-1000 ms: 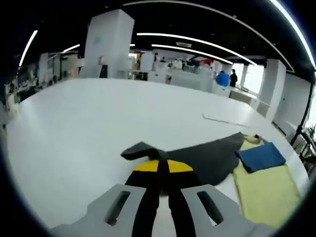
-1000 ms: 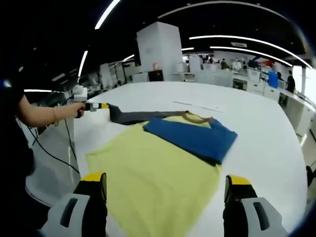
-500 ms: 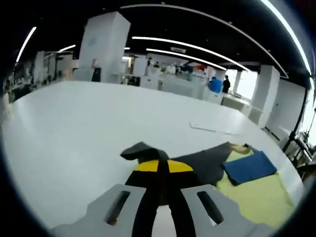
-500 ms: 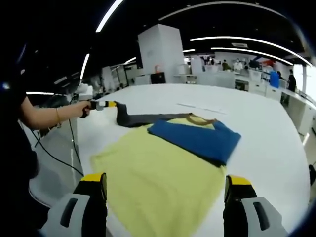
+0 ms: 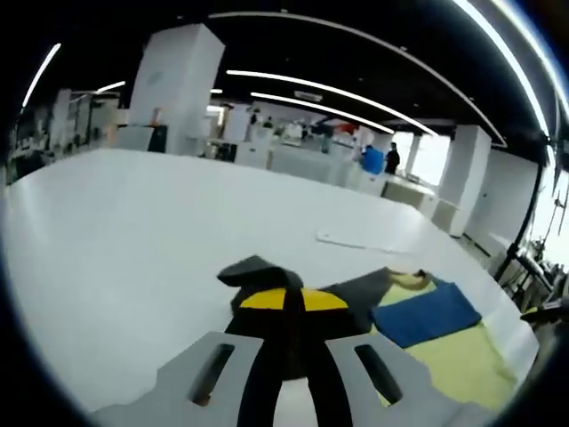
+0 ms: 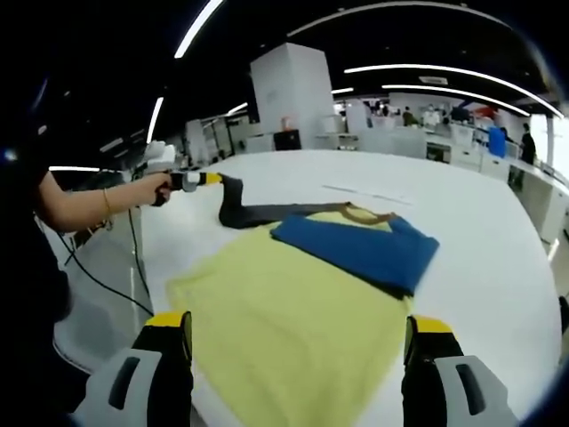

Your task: Fold the garment on the visible template until the final outline fits inside the template.

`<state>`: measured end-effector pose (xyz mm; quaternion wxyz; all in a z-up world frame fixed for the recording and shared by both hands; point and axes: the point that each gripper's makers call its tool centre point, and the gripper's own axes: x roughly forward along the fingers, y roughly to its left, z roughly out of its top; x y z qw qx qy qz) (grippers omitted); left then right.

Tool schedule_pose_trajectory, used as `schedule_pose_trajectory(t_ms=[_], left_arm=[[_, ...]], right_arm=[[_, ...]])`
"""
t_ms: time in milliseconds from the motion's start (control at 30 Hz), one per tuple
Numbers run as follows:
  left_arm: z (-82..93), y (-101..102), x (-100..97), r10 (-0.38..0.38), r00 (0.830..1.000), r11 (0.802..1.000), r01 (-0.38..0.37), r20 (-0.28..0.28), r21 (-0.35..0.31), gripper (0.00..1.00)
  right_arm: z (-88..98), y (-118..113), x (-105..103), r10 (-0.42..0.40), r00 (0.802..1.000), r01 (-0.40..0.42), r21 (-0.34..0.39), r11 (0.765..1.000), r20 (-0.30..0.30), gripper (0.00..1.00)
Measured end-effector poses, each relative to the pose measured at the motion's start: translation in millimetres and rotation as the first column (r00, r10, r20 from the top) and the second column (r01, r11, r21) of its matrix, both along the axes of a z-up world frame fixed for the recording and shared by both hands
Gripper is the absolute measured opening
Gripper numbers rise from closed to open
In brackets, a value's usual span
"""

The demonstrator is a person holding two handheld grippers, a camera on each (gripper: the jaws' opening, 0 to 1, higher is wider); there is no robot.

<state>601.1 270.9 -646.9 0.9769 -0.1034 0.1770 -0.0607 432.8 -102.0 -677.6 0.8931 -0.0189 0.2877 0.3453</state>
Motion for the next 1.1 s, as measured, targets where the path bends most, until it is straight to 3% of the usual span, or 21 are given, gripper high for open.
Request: schedule_pose_trajectory(t_ms=[533,1100], left_arm=[[16.1,-46,14.5,-0.074,0.997,0.997,0.075,0.028,-0.029,0.01],[34.4,-108,29.1,-0.163,0.984,0.985,0.166,0.065,-0.044,0.01]], right_arm=[[-3.7,14,-9,0.035,0.999,-0.035,0.017,0.999,-0.009,0.99],[-5.6,16,-12,0.042,0.999,-0.042,0.018,0.999,-0.01,0.99]])
